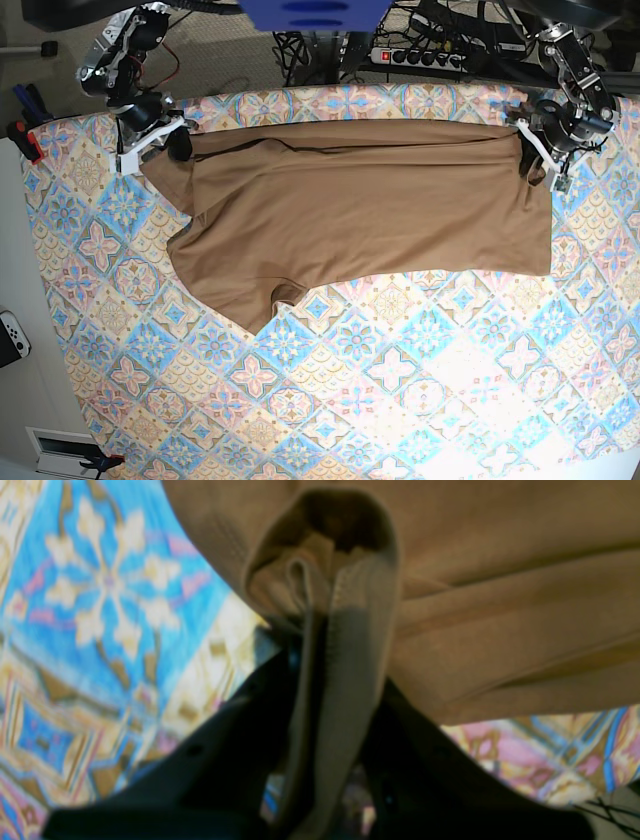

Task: Layout the t-shirt on the table in an organized manner, then fold the t-shirt properly
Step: 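Drag the folded shirt edge toward the robot with both grippers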

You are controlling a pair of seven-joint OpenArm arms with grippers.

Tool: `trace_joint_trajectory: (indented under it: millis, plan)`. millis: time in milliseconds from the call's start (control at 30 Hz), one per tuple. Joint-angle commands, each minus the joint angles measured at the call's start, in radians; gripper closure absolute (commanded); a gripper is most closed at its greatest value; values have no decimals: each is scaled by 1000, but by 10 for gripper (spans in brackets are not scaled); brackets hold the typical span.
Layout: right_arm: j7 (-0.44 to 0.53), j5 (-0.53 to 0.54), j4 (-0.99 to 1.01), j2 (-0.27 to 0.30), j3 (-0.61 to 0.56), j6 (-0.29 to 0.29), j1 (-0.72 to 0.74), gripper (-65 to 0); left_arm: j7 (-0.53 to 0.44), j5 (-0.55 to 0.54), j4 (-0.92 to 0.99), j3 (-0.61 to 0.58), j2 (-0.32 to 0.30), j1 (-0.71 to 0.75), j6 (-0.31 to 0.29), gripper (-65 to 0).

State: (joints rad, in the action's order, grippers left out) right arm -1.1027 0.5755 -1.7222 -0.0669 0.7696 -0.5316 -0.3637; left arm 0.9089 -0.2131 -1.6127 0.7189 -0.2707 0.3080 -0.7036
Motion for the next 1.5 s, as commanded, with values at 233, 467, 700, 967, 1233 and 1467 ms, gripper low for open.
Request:
trace_joint_trajectory:
  millis: [233,467,700,967,1233,1467]
  plan:
    - [25,10,-22,9,54,-2,1,0,135,117,7,3,6,50,5,0]
    - [16,7,-22,9,54,-2,1,-20,137,119,7,6,6,43,5,0]
    - [16,8,-23,9,54,-2,-1,-299,137,111,5,8,6,43,5,-5]
    - [16,10,-23,9,54,-3,-1,-304,137,106,4,8,6,41,5,-299]
    - [16,10,-25,9,54,-3,-1,-304,134,88,-88,38,44,43,5,-425]
    - [17,10,-134,9,52,-3,5,-304,131,28,-206,86,90,26,5,-425]
